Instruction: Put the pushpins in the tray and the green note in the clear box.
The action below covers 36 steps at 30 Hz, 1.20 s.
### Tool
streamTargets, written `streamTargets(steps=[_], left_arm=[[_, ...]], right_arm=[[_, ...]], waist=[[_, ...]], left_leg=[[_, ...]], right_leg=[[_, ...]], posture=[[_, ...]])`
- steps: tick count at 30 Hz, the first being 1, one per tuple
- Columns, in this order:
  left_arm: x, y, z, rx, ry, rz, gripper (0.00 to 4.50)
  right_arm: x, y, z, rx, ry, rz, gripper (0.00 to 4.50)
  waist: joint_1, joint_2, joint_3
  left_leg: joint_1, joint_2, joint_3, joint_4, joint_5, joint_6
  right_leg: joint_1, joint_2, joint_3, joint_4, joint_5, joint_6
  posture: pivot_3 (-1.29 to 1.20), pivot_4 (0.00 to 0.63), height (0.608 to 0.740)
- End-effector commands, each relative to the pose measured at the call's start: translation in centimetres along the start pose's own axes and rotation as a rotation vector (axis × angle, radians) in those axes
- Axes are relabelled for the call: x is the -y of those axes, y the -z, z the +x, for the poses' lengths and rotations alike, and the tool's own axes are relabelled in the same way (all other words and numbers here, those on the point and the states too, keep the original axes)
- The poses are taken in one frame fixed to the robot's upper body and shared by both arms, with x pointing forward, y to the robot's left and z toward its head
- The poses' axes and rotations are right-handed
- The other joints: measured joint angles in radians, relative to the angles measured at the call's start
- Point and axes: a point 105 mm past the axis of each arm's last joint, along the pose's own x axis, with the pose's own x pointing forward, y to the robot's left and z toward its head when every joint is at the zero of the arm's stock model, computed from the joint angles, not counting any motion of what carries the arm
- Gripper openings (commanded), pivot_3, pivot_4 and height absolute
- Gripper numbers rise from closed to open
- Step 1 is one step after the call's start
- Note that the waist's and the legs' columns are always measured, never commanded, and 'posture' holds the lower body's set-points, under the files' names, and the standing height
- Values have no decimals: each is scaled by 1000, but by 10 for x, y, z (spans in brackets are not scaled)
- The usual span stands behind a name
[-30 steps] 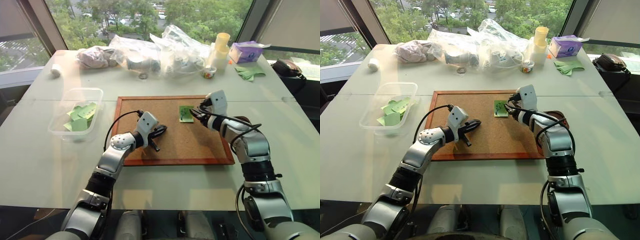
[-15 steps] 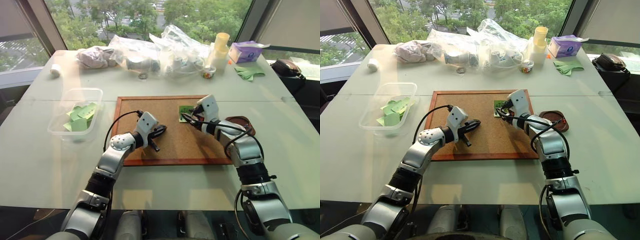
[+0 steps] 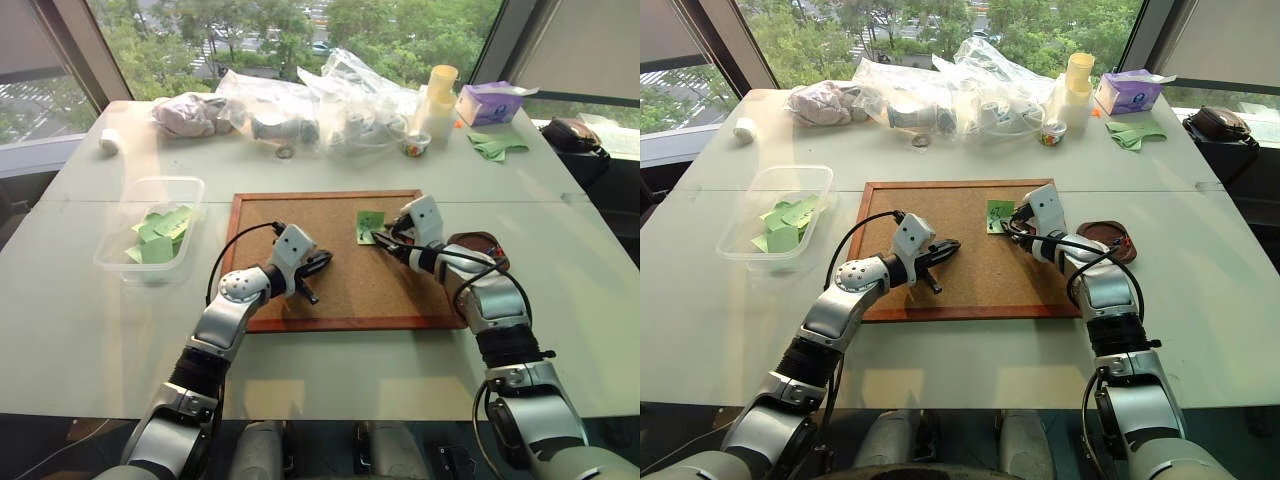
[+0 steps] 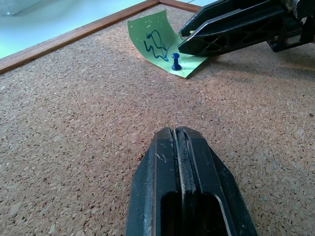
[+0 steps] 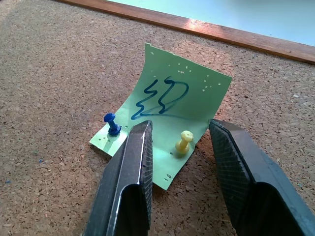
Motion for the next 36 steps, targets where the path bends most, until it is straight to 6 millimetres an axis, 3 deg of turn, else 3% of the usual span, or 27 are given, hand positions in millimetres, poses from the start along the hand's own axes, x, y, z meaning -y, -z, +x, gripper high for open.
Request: streamTargets(steps=[1,2,5,7,14,17,23,28,36], left_arm=[[8,26,-1,-87,17,-40,0],[7,26,-1,-87,16,-41,0],[7,25,-1,-87,14,-40,0],[7,25,-2,-87,12,-40,0],[6,27,-2,-93,10,-47,0],[5,30,-2,-100,1,-50,0],[6,34,-2,-109,-2,-60,0],[6,35,-1,-112,4,-59,0],[6,34,0,-112,12,-53,0]], right_arm=[[-1,-8,-1,36,-5,-18,1783],[-1,-8,0,36,-6,-16,1783],[-2,-8,0,37,-2,-21,1031],[-1,-8,-1,40,4,-25,64],[10,-24,-13,95,65,8,25],[26,-36,-29,145,145,54,25],[60,-42,-62,198,307,124,25],[98,-21,-100,153,477,181,25],[98,18,-103,25,477,206,25]], waist=[[0,0,0],[0,0,0],[0,0,0],[0,0,0],[1,0,0],[5,0,0],[4,0,0],[3,1,0],[2,4,-3]], left_leg=[[0,0,0,0,0,0],[0,0,0,0,0,0],[0,0,0,0,0,0],[0,0,0,0,0,0],[0,0,0,0,0,0],[0,0,0,0,0,0],[0,0,0,0,0,0],[1,0,0,0,0,0],[4,0,-1,0,0,0]], right_leg=[[0,0,0,0,0,0],[0,0,0,0,0,0],[0,0,0,0,0,0],[0,0,0,0,0,0],[0,0,0,0,0,0],[0,0,0,0,0,0],[0,0,0,0,0,0],[1,-1,0,0,0,0],[3,0,0,0,0,0]], posture=[[0,150,740],[0,150,740],[0,150,740],[0,150,740],[0,150,740],[0,150,740],[0,150,740],[0,150,740],[0,150,740]])
